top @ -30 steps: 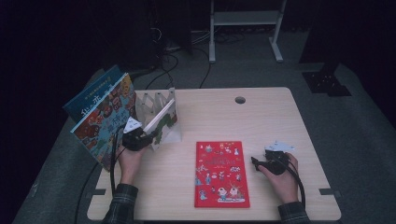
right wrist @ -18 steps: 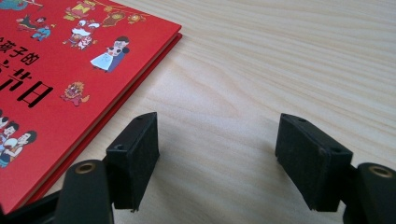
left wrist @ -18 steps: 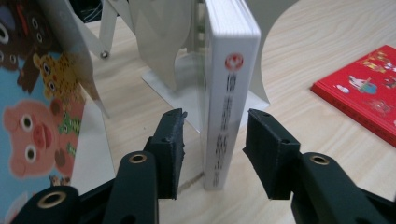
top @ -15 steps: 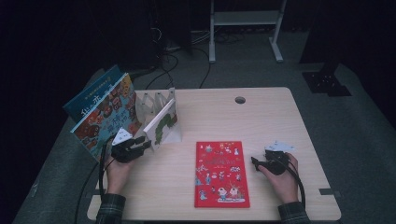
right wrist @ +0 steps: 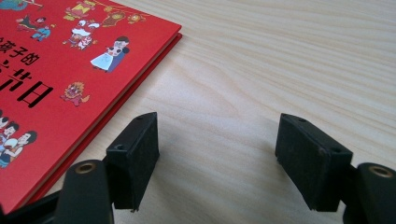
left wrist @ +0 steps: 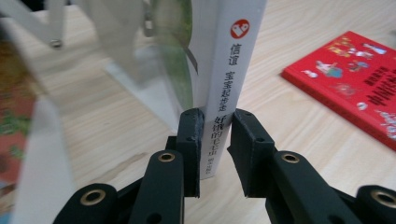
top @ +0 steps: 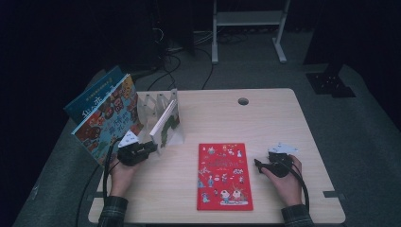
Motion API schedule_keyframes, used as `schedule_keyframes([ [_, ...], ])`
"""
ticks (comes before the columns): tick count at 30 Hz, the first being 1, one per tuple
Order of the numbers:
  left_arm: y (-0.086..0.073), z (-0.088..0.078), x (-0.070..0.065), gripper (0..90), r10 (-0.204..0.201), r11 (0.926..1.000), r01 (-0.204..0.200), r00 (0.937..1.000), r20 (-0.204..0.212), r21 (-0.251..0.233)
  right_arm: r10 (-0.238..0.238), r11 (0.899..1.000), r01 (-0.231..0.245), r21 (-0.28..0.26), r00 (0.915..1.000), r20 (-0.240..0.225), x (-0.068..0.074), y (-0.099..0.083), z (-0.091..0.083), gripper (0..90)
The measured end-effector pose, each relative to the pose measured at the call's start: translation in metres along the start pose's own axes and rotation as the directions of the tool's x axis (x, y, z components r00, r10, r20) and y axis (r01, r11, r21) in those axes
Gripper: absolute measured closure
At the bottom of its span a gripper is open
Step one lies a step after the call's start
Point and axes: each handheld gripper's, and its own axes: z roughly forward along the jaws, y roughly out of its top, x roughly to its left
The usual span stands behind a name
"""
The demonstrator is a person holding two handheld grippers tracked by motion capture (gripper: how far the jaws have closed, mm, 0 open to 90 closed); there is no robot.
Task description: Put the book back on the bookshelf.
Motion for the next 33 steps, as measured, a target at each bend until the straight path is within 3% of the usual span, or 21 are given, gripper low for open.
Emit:
schedule_keyframes([
  [9,0.011,0.018,-0.021,71.6,0.013,0.9999,-0.013,0.9977,0.066,0.007,0.000,1.000,0.000,0.000,1.0000,0.000,0.000,0.000,0.000,28.9],
  [15,0.017,0.030,-0.030,72.8,0.025,0.9997,-0.025,0.9969,0.075,0.001,0.000,1.000,0.000,0.000,1.0000,0.000,0.000,0.000,0.000,28.9],
  [26,0.022,0.038,-0.032,69.2,0.014,0.9995,-0.012,0.9968,0.078,-0.028,0.000,1.000,0.000,0.000,1.0000,0.000,0.000,0.000,0.000,28.9],
  [33,0.022,0.037,-0.031,66.1,0.010,0.9997,-0.008,0.9973,0.073,-0.021,0.002,1.000,-0.002,0.002,1.0000,0.000,0.001,0.000,0.000,29.0],
])
